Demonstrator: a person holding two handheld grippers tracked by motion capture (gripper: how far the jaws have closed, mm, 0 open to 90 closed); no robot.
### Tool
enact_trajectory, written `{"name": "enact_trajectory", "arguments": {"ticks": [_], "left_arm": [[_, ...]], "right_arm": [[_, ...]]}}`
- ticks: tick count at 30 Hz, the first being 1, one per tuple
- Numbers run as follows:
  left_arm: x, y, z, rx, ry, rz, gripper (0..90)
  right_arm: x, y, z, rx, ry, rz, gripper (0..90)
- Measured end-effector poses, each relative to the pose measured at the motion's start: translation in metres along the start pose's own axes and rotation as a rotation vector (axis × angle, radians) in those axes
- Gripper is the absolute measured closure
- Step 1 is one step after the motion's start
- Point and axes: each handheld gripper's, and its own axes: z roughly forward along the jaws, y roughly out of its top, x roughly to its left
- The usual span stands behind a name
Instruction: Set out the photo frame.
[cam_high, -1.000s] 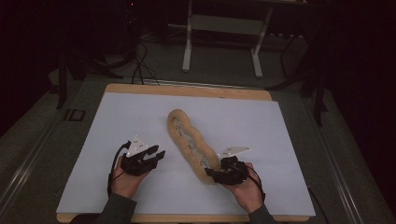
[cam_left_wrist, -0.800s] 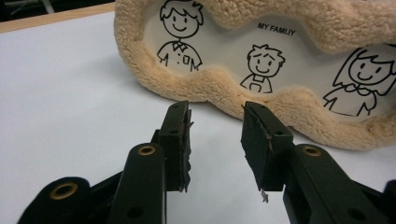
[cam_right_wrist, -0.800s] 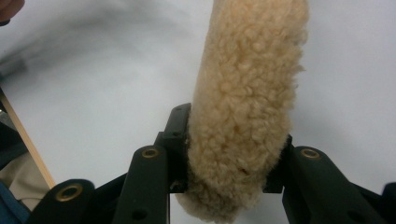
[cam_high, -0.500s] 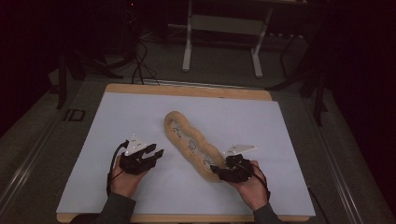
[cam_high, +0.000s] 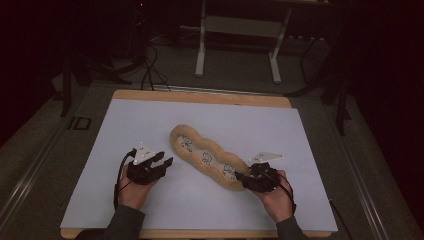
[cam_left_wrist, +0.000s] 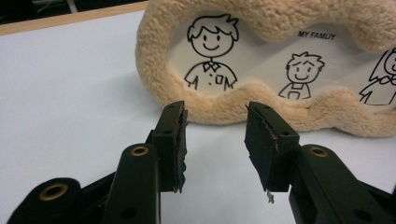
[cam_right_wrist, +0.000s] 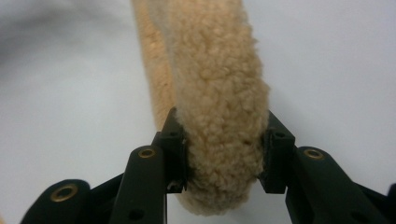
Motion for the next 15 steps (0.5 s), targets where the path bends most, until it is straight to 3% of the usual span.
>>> {"name": "enact_trajectory", "arguments": {"ticks": [8,15], "left_arm": [[-0.001,0.004,0.009,0.015,0.047,0.04,57.5],[0.006,0.007,0.016,0.016,0.088,0.034,54.1]], "right_arm": [[-0.006,-0.002,-0.001,-0.017,-0.048,0.013,60.6],[-0.011,-0.004,-0.001,-0.024,-0.052,0.025,60.0]]}}
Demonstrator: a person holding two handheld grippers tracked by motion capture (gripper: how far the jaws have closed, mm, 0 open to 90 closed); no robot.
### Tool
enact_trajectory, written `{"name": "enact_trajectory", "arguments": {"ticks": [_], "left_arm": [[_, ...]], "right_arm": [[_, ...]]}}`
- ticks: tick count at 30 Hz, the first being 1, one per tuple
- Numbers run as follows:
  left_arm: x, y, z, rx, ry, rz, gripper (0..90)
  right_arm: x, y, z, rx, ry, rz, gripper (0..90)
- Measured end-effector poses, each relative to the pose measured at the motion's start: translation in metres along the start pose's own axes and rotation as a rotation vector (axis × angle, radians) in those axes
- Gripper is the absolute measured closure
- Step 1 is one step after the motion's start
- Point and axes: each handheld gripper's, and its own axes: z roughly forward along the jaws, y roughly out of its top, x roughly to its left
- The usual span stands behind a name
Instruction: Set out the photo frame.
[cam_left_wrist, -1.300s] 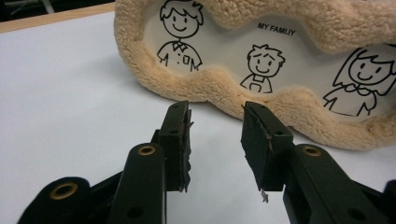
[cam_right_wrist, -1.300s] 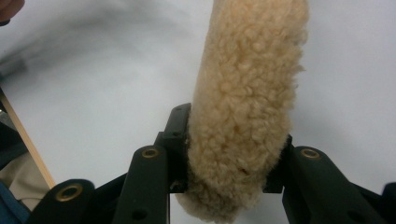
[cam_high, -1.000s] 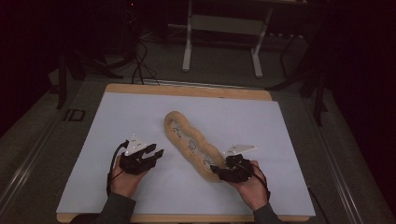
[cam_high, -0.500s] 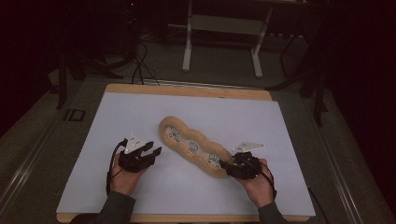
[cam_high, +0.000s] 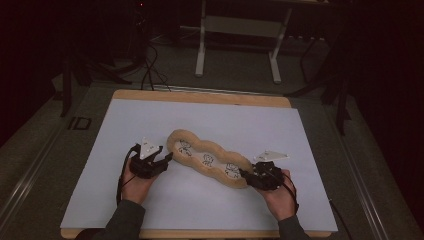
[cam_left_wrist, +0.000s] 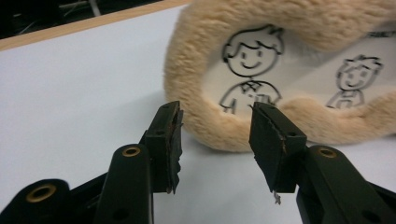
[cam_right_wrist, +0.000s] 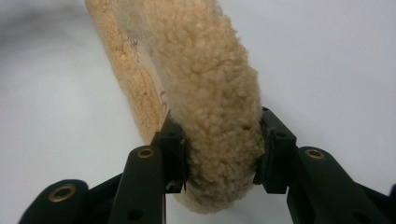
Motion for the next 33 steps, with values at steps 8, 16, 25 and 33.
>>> {"name": "enact_trajectory", "arguments": {"ticks": [8,16,25,33], "left_arm": [[0.002,0.005,0.013,0.016,0.008,0.003,52.7],[0.007,0.007,0.021,0.025,0.021,-0.019,51.9],[0.011,0.006,0.029,0.037,0.017,-0.05,52.0],[0.011,0.012,0.039,0.039,-0.048,-0.048,51.7]], "right_arm": [[-0.005,-0.001,-0.002,0.0,-0.035,0.004,58.6],[-0.007,-0.003,-0.002,-0.005,-0.038,0.018,58.1],[-0.009,-0.007,0.0,0.003,-0.023,0.055,57.6],[-0.011,-0.013,0.002,0.012,-0.003,0.092,57.0]]}}
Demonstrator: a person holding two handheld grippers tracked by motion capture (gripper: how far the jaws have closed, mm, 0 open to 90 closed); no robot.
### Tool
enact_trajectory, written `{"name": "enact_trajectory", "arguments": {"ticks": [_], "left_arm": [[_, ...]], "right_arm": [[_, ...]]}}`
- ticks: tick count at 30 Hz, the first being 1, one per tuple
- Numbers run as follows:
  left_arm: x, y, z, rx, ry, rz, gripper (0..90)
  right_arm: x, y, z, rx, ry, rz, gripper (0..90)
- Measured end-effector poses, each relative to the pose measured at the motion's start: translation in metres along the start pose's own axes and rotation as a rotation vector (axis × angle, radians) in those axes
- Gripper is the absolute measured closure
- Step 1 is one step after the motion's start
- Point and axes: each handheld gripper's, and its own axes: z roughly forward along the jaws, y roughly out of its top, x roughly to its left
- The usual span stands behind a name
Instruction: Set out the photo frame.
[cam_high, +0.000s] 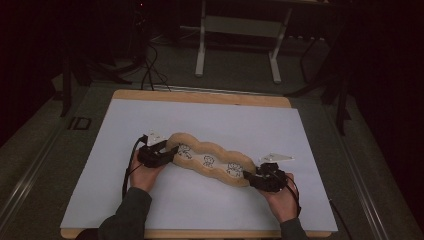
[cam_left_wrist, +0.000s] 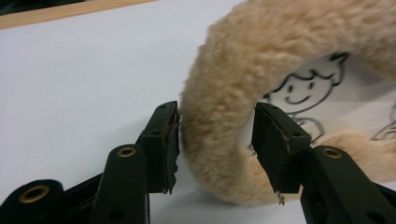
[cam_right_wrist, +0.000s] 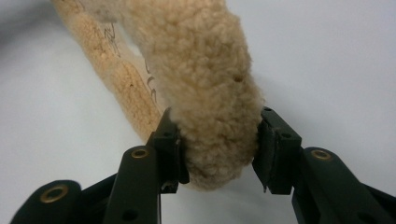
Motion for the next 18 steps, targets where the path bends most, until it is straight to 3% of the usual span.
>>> {"name": "enact_trajectory", "arguments": {"ticks": [3,7,10,18], "left_arm": [[0.0,0.001,0.001,0.002,0.0,0.009,54.6],[0.002,-0.001,-0.002,0.002,0.031,0.007,69.1],[0.002,-0.006,-0.006,-0.005,0.033,0.008,70.6],[-0.003,-0.01,-0.012,-0.009,0.05,0.0,71.2]], "right_arm": [[-0.001,0.0,0.001,0.011,0.015,0.01,56.6],[-0.004,-0.001,0.001,0.028,0.039,0.031,56.4],[-0.008,-0.001,0.001,0.039,0.076,0.062,56.0],[-0.006,0.0,0.0,0.036,0.051,0.052,60.3]]}}
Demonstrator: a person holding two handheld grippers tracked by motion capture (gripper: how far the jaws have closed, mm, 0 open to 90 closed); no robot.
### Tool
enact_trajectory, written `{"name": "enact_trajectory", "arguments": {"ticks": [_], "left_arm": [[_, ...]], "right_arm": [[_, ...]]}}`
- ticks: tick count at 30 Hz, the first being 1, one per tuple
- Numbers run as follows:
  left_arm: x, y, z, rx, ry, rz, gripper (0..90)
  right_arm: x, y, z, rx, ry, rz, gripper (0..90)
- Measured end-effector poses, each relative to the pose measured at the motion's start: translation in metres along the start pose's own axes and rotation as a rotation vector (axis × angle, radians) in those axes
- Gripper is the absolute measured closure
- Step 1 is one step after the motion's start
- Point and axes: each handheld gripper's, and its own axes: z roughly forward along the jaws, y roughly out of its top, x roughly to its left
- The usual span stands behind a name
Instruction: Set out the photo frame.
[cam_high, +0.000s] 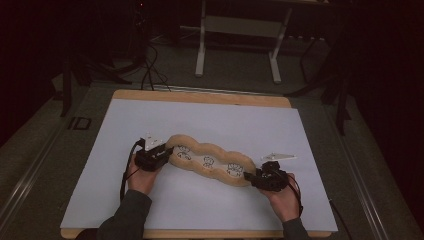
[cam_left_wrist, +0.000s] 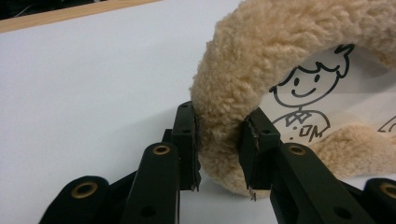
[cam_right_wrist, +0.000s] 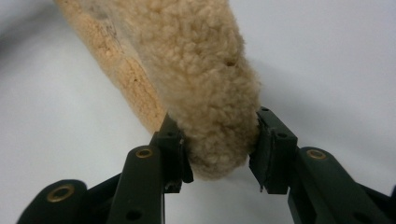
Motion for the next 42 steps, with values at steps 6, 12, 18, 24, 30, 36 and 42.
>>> {"name": "enact_trajectory", "arguments": {"ticks": [6,12,18,24,30,36,42], "left_arm": [[-0.005,-0.003,-0.007,-0.007,0.021,-0.009,71.4],[-0.008,-0.003,-0.011,-0.008,0.028,-0.005,71.4],[-0.012,-0.003,-0.014,-0.01,0.023,-0.013,71.2],[-0.015,0.0,-0.017,-0.02,0.04,-0.022,71.1],[-0.017,0.005,-0.021,-0.036,0.072,-0.031,71.1],[-0.015,0.01,-0.022,-0.036,0.077,-0.056,71.0],[-0.011,0.013,-0.025,-0.054,0.082,-0.064,71.0]], "right_arm": [[0.001,0.001,0.0,-0.003,-0.02,-0.006,64.5],[0.001,0.001,-0.001,-0.002,-0.027,-0.011,64.9],[-0.002,0.001,-0.003,-0.021,-0.045,-0.002,65.4],[-0.003,0.005,-0.005,-0.053,-0.065,-0.005,65.5],[-0.004,0.01,-0.004,-0.076,-0.067,-0.011,65.2],[-0.008,0.022,-0.005,-0.103,-0.065,-0.013,65.1],[-0.009,0.031,-0.004,-0.114,-0.062,-0.02,65.0]]}}
